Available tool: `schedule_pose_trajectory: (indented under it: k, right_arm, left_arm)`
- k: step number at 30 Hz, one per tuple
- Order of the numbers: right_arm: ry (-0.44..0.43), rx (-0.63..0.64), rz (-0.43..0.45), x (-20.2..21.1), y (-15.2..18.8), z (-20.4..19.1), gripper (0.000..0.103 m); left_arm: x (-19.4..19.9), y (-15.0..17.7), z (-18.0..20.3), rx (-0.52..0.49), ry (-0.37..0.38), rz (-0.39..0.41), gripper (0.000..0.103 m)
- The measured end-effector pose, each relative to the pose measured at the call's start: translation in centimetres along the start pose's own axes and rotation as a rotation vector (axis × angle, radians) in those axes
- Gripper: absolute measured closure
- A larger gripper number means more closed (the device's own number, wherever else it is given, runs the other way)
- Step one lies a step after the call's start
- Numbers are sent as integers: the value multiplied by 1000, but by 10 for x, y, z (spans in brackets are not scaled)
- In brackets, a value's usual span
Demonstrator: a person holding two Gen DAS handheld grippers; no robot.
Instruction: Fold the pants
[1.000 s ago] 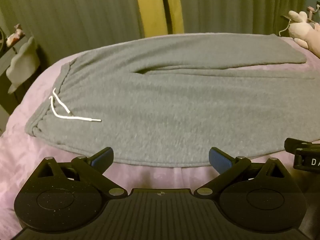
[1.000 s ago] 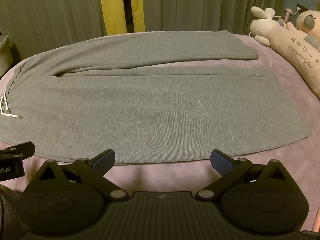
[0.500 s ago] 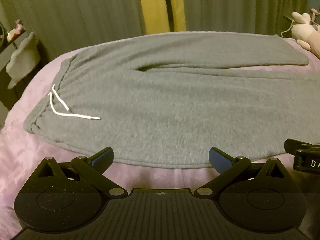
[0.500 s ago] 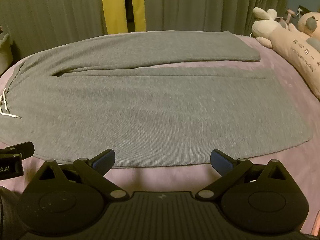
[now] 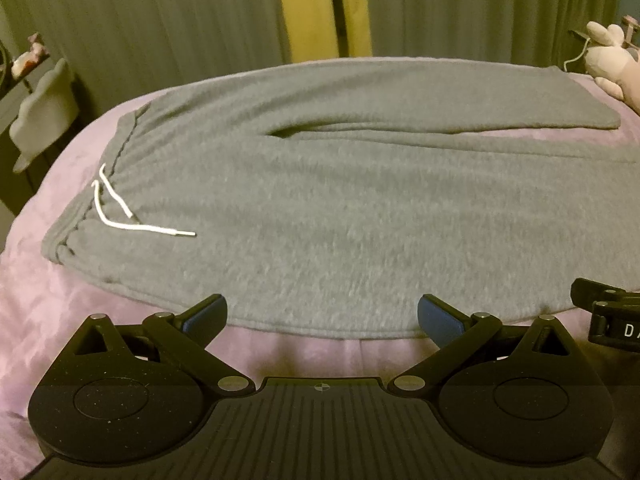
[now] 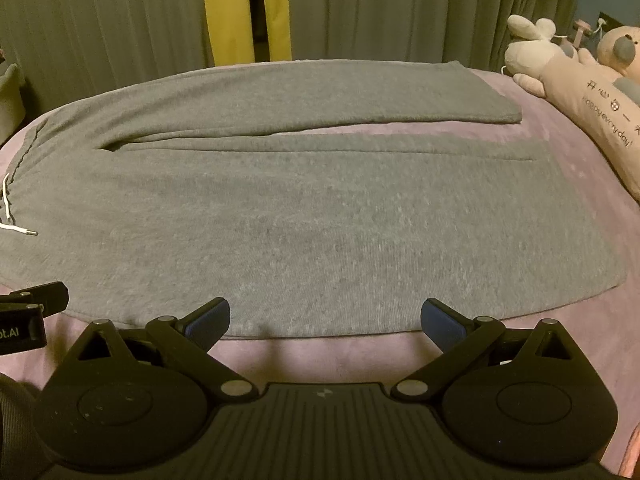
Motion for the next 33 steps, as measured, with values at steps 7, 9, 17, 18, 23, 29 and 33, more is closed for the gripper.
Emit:
schedule_pose_trajectory:
  k: [7,9,17,18,23,29,33]
  right_arm:
    - [-5,2,-1,-2,0,1,1]
    - [-4,2,-2,-2,0,1,1]
    - [-4,8,-2,-4,-1,1,1]
    - [-4,9,-2,-5,-1,1,1]
    - [-5,13,-5,-7,0,1,1]
    - [-8,18,-9,-11,-2,0,1]
    - [-11,20,-13,-13,-4,0,1]
  left_arm:
    - [-3,-3,-1,1,1,-8,0]
    - [-3,-3,0,3,2,-9,0]
    - [-7,-5,0,-2,0,-22,0]
    - [-7,-5,0,-2,0,-24,0]
    - [-9,-7,0,1,-4,-31,0]
    - [-12,-9,0,5,-8,-35,0]
    - [-14,-10,0,8,-9,-43,0]
Point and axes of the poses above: each gripper's, at about its wrist camera, not at the fingertips, and x roughly against the way its jaws point, z to its right, y to its underside, the point moved 2 cm from there along -x, roughly the way its jaws point, and after that the axes turned 3 degrees about z, right-handed, at the moved point
